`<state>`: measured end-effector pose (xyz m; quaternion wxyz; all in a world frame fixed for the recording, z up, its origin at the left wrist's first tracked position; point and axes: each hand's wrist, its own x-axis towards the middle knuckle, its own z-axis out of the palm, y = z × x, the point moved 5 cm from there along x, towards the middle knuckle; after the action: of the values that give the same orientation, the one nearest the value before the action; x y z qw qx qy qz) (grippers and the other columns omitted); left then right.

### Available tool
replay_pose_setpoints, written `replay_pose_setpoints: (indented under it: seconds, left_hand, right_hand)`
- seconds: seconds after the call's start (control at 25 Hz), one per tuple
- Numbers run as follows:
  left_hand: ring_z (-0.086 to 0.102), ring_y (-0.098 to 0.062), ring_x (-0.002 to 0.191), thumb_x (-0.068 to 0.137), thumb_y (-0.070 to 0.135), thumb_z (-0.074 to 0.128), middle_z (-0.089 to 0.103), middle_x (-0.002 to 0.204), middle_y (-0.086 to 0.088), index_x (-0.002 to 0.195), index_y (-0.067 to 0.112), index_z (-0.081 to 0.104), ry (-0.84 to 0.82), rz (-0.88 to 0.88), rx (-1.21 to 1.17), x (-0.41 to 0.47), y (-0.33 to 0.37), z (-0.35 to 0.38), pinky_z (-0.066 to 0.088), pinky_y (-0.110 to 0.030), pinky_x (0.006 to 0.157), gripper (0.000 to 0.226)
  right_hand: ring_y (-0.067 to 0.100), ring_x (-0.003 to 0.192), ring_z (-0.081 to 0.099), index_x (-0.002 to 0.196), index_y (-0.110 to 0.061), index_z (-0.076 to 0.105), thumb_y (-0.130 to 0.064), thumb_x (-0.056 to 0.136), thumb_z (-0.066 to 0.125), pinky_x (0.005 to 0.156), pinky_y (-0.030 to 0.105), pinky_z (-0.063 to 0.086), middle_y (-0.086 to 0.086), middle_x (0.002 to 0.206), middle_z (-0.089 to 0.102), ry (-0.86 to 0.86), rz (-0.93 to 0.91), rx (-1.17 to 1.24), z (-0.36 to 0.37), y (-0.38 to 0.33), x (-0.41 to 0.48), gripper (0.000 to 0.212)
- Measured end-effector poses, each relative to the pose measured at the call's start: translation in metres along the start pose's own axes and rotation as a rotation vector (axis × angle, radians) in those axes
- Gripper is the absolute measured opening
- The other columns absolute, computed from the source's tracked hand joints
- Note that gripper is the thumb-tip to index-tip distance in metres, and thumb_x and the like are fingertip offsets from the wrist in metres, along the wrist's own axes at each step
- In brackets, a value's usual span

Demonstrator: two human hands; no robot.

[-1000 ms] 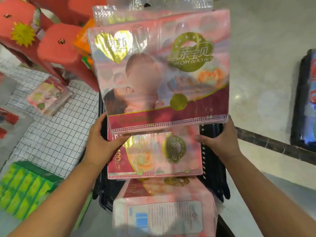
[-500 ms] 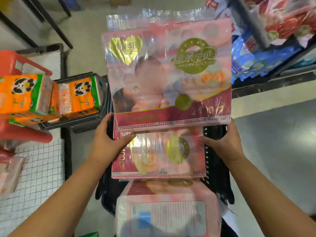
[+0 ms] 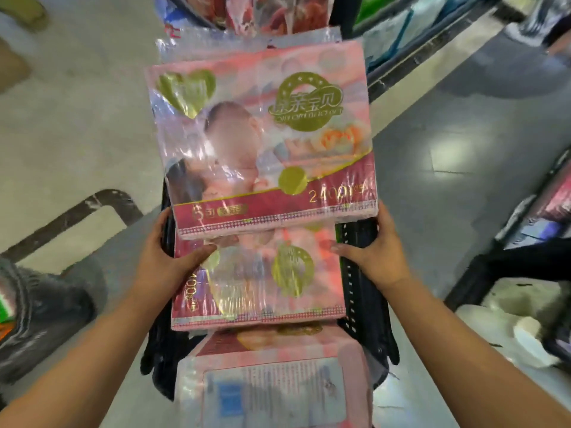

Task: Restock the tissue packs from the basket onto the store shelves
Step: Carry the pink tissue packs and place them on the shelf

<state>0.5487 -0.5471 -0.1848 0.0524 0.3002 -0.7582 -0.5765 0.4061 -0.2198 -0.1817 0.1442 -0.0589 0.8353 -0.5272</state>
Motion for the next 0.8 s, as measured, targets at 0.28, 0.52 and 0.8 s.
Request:
replay_pose_setpoints:
  seconds: [0.28,0.52,0.8]
  left_hand:
    - [0.065,-0.014,0.108,0.053,0.042,0.093,0.065,0.121,0.003,0.138,0.028,0.042,-0.230,0.069,-0.006,0.139,0.078,0.163,0.054,-0.046,0.091,0.101]
    - [0.062,-0.010,0.112,0.048,0.048,0.092,0.063,0.125,0.008,0.143,0.031,0.036,-0.444,0.133,0.052,0.272,0.161,0.303,0.051,-0.044,0.096,0.111]
    - [0.054,-0.011,0.124,0.046,0.066,0.086,0.054,0.137,0.007,0.143,0.034,0.035,-0.541,0.241,0.156,0.412,0.263,0.470,0.046,-0.043,0.103,0.114]
  right_hand:
    - [0.010,0.129,0.045,0.140,-0.032,0.040,-0.071,0.037,0.086,0.108,0.044,0.040,-0.009,0.137,0.050,0.284,0.154,0.010,-0.135,0.040,0.078,0.119]
    - [0.008,0.125,0.045,0.138,-0.028,0.041,-0.058,0.040,0.091,0.101,0.034,0.039,-0.011,0.133,0.052,0.494,0.237,0.038,-0.228,0.057,0.172,0.113]
    - [-0.010,0.089,0.060,0.117,-0.032,0.051,-0.025,0.052,0.091,0.071,0.016,0.044,-0.017,0.102,0.062,0.600,0.244,0.120,-0.345,0.085,0.315,0.077]
